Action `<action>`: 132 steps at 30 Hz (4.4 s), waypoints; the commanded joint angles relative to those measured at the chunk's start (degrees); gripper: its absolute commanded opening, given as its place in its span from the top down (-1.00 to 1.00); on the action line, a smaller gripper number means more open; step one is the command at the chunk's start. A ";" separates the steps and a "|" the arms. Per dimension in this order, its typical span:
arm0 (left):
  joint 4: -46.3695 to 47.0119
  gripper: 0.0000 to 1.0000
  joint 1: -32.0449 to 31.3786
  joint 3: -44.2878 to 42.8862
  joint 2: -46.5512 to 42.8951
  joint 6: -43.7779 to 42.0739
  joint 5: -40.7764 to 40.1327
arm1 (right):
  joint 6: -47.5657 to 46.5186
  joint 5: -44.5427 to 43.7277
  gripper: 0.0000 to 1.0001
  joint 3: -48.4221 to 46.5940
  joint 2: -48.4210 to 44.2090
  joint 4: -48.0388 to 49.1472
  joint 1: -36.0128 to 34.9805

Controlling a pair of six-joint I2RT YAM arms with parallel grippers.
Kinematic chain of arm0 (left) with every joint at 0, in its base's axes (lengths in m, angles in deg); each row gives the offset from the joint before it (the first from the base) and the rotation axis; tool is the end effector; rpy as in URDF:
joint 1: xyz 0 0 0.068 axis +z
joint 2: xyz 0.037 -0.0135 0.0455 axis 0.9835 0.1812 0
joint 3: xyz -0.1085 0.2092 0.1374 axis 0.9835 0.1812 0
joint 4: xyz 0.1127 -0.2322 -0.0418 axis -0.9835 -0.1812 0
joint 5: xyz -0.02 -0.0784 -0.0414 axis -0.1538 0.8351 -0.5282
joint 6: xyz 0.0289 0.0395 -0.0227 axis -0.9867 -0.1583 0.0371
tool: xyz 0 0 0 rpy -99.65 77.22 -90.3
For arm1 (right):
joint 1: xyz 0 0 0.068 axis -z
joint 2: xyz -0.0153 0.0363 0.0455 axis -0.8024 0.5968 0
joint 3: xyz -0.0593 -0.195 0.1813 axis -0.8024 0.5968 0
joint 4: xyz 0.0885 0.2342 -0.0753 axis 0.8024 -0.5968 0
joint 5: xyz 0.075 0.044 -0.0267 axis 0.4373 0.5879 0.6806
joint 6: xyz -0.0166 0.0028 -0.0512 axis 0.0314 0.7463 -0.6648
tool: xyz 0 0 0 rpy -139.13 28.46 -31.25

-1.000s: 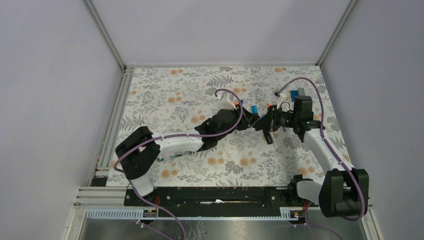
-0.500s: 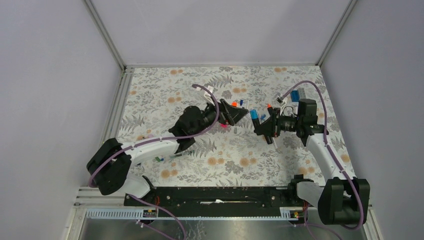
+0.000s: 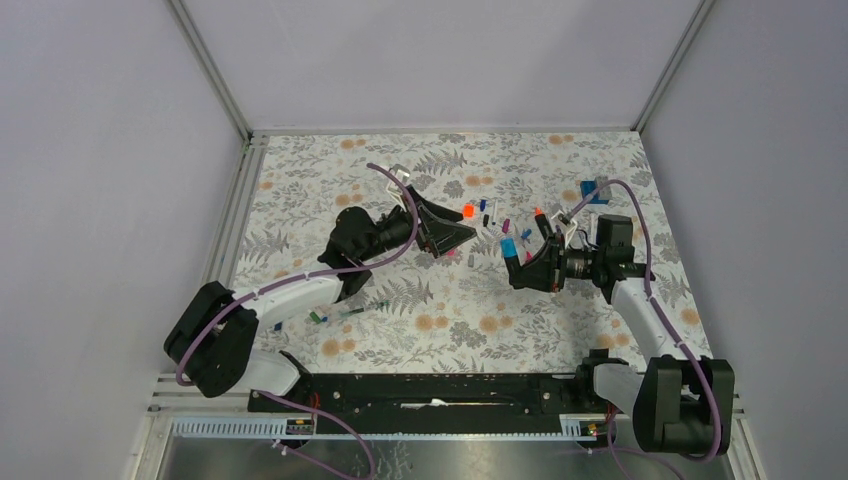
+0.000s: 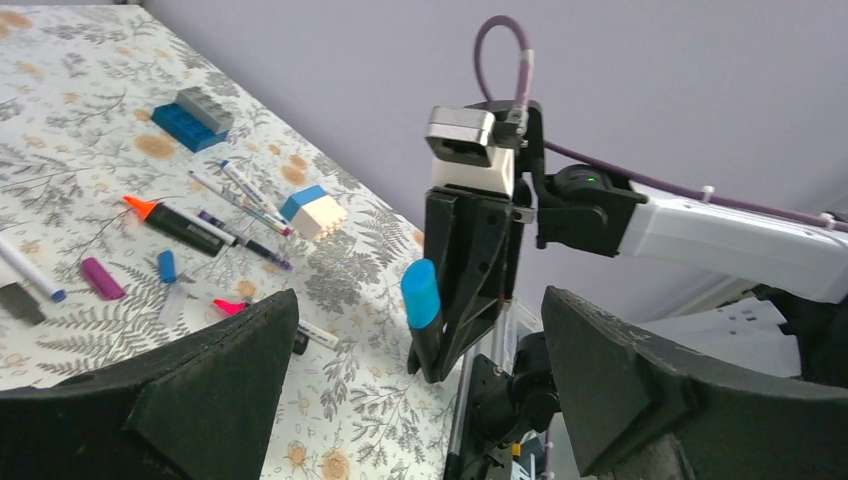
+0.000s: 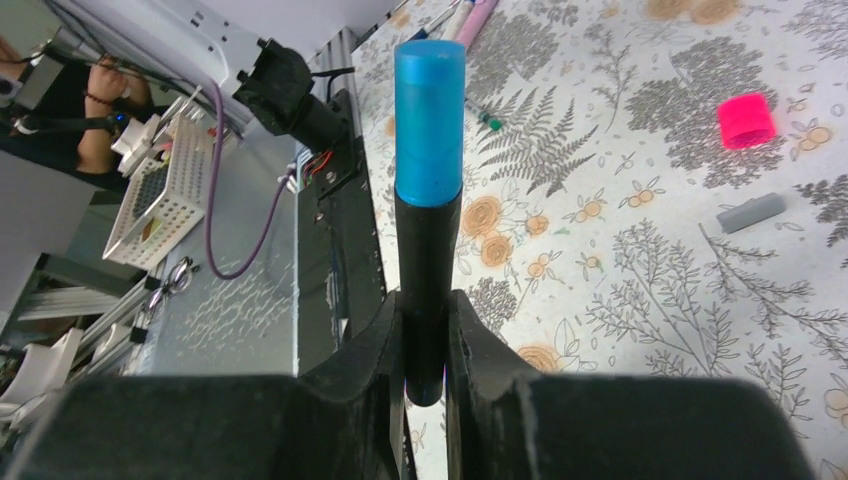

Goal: Open the pen caps
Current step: Pick up the pen from the center of the board, then open the pen cap from the pen.

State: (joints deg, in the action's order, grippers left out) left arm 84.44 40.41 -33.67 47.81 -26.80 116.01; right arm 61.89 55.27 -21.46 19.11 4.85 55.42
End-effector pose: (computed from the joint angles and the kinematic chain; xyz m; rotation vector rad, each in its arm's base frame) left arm 0.2253 -0.2053 0.2937 0.4089 1.5153 -1.5142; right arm 0.2043 0.0277 0.2309 -0.8518 1.6844 1.3586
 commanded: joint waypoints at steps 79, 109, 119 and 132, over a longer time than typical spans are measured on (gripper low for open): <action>19.59 -0.98 -0.21 4.08 3.22 2.34 2.00 | 17.67 11.99 1.00 9.01 -1.46 28.96 2.59; 17.03 -0.98 1.45 11.43 -5.42 3.11 -5.58 | 16.16 12.11 1.00 10.58 -3.34 29.02 3.36; 32.33 -0.98 3.82 11.43 2.34 16.31 4.91 | 16.07 12.17 1.00 11.14 -4.22 29.24 3.47; 1.24 -0.98 -6.33 1.31 -1.35 -7.48 -4.14 | 15.89 11.99 1.00 11.24 -4.05 29.39 3.56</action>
State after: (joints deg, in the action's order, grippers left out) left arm 89.25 34.83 -29.52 47.24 -27.76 115.53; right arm 78.87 63.31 -10.29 15.66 32.17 58.68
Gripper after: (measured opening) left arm 0.989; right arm 0.190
